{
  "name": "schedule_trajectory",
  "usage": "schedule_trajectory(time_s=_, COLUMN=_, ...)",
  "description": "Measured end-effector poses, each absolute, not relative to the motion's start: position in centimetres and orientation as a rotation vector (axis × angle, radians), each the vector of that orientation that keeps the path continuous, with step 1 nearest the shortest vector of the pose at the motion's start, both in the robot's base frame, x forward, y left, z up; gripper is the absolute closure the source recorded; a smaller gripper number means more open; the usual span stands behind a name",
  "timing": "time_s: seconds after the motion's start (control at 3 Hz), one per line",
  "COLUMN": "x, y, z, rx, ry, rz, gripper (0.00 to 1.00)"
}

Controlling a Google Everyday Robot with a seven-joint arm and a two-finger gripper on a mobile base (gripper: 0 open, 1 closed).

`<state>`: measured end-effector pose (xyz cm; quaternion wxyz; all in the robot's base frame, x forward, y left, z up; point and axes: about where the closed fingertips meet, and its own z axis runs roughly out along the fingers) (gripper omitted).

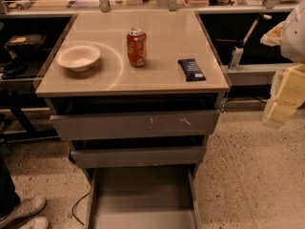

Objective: Place rxbar blueberry into bottom drawer

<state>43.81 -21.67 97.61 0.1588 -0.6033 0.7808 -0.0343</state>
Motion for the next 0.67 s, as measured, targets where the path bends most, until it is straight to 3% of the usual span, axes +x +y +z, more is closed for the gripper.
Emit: schedule_trajectory(time_s=0.67, x=44.65, y=-21.1, z=97.91, rx=-1.703, ry=2.264, rz=-0.132, gripper=0.0)
